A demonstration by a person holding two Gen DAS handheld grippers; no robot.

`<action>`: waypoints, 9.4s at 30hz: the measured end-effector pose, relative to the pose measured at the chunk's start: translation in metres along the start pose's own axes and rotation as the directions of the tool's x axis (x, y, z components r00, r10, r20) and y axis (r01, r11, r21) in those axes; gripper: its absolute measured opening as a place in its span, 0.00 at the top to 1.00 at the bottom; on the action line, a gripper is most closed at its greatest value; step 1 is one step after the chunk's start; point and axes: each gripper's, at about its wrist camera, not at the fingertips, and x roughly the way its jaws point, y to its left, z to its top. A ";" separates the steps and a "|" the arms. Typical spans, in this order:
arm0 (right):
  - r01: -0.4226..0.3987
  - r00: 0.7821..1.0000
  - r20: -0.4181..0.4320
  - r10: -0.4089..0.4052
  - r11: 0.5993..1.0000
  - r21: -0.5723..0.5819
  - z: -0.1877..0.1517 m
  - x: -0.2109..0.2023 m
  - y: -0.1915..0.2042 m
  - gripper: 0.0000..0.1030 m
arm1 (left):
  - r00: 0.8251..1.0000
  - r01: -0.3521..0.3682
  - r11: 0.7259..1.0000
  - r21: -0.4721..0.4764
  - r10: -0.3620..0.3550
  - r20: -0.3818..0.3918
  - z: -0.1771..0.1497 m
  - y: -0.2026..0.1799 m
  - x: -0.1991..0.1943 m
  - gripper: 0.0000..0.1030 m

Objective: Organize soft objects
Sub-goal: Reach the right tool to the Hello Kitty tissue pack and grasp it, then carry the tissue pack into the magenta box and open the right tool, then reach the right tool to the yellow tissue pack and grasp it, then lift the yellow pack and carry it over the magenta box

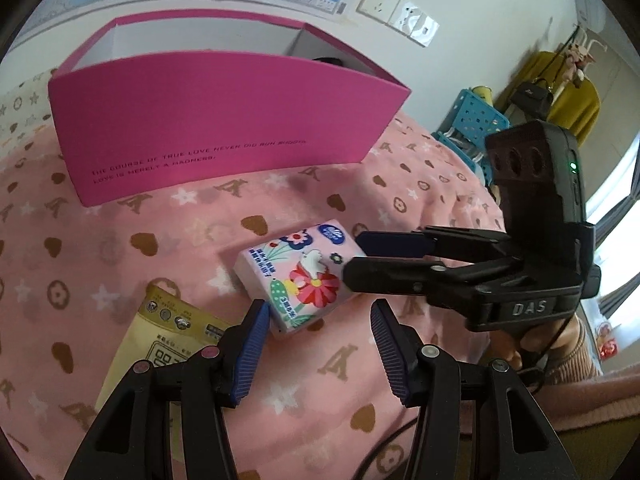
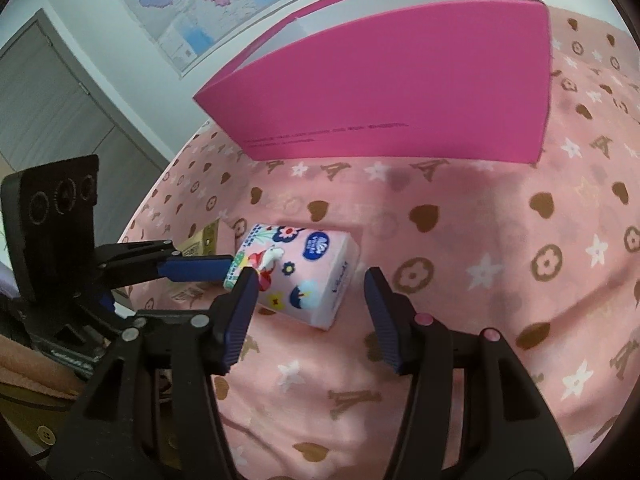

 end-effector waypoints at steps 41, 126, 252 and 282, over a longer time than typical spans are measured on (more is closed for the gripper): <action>0.037 0.986 0.163 -0.021 0.995 -0.097 0.033 -0.048 0.015 0.60 | 0.993 0.025 0.998 0.061 -0.032 0.117 0.044 -0.020 -0.026 0.62; 0.039 0.977 0.213 -0.009 0.990 -0.137 0.116 -0.045 0.003 0.51 | 0.955 -0.096 0.995 -0.026 0.100 0.281 0.107 0.036 -0.063 0.51; -0.033 0.995 0.094 0.041 0.996 -0.084 0.043 -0.021 0.021 0.58 | 0.989 -0.026 1.000 0.004 0.025 0.145 0.046 0.013 -0.037 0.68; 0.007 0.984 0.176 0.017 0.991 -0.136 0.068 -0.043 0.026 0.58 | 0.976 -0.046 0.997 0.068 0.030 0.215 0.076 0.002 -0.048 0.68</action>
